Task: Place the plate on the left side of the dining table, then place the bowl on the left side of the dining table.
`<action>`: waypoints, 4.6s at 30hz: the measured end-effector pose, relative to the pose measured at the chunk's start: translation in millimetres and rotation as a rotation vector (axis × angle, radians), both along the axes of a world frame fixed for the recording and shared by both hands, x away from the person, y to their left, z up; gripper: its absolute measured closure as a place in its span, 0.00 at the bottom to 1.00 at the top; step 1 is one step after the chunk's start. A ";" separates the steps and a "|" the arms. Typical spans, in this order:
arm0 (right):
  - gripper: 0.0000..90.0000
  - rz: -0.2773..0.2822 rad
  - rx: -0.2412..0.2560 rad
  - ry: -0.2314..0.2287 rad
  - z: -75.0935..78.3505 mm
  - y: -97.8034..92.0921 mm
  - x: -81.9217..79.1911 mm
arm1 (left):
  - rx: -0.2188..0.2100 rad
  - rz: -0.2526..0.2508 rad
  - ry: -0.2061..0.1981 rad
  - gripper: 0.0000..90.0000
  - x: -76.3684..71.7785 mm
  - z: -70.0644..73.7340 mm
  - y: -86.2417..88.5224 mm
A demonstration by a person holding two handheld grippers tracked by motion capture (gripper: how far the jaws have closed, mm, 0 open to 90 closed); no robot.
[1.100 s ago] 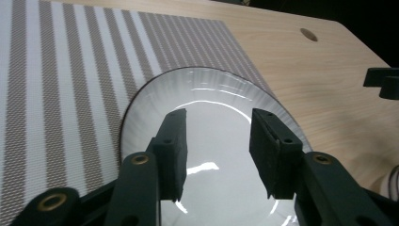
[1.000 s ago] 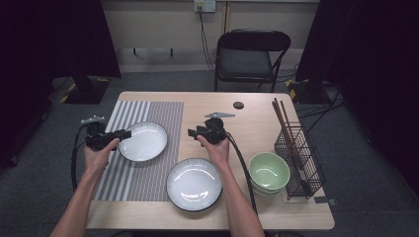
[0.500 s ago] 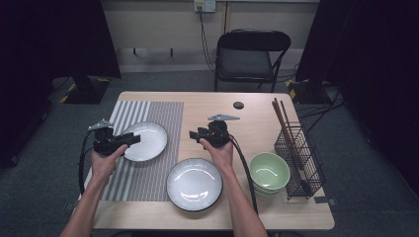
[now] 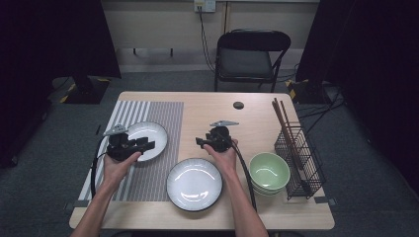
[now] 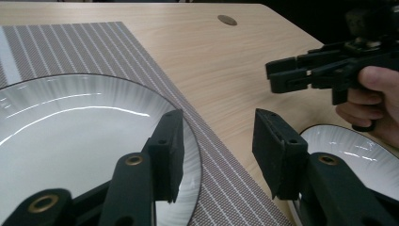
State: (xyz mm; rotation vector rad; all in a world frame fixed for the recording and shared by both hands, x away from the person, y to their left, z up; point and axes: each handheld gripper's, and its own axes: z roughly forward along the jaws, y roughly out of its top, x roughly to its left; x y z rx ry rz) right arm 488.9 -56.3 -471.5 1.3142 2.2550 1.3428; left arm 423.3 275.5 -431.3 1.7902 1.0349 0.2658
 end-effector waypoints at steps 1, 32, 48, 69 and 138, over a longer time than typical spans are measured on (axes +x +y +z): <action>0.48 -0.001 -0.024 0.006 -3.7 0.6 0.6 | 0.001 -0.013 0.000 0.59 -0.3 -0.2 -2.6; 0.28 0.003 -0.275 -0.073 -29.6 9.3 1.5 | 0.051 -0.246 -0.097 0.49 -35.1 20.0 -84.4; 0.28 0.005 -0.274 -0.075 -29.7 9.1 1.8 | 0.044 -0.355 -0.101 0.50 -36.0 24.3 -122.1; 0.27 0.004 -0.274 -0.074 -29.6 9.4 1.5 | 0.011 -0.500 -0.077 0.50 -42.6 32.6 -178.7; 0.27 0.003 -0.272 -0.073 -29.6 9.0 1.5 | 0.145 -0.908 -0.081 0.92 -56.2 20.9 -335.9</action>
